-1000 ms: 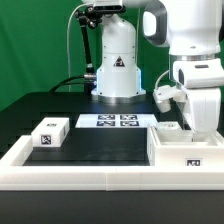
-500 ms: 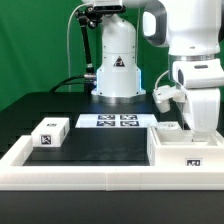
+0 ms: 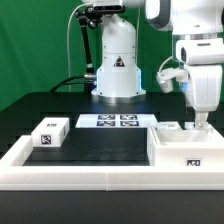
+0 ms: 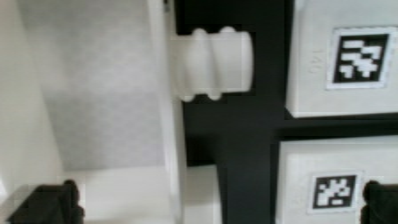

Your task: Assemble cabinet

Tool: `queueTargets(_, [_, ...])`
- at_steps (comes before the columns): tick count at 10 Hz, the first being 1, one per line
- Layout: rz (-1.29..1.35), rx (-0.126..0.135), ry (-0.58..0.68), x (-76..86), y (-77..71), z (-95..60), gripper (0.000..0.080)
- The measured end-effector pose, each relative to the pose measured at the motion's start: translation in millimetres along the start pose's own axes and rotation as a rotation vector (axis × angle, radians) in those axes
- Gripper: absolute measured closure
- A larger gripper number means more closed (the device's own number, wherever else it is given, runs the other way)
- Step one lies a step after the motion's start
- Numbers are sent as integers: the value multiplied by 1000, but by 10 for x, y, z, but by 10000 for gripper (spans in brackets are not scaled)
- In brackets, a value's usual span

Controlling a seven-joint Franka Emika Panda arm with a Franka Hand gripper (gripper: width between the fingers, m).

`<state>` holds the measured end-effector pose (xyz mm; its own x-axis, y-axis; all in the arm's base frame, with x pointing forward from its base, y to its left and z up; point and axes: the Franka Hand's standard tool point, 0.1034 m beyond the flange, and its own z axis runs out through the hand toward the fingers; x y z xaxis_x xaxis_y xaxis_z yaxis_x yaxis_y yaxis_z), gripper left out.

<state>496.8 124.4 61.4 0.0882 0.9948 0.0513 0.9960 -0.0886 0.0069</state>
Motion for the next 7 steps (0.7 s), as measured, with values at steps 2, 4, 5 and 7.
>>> queueTargets(2, [15,3,-1,4,-51,-11,3])
queueTargets(4, [19,6,-1,-10,-52,5,3])
queueTargets(5, [19,7,-1,-12,-54,8,3])
queueTargets(7, [42,4,3,17,-169,31,3])
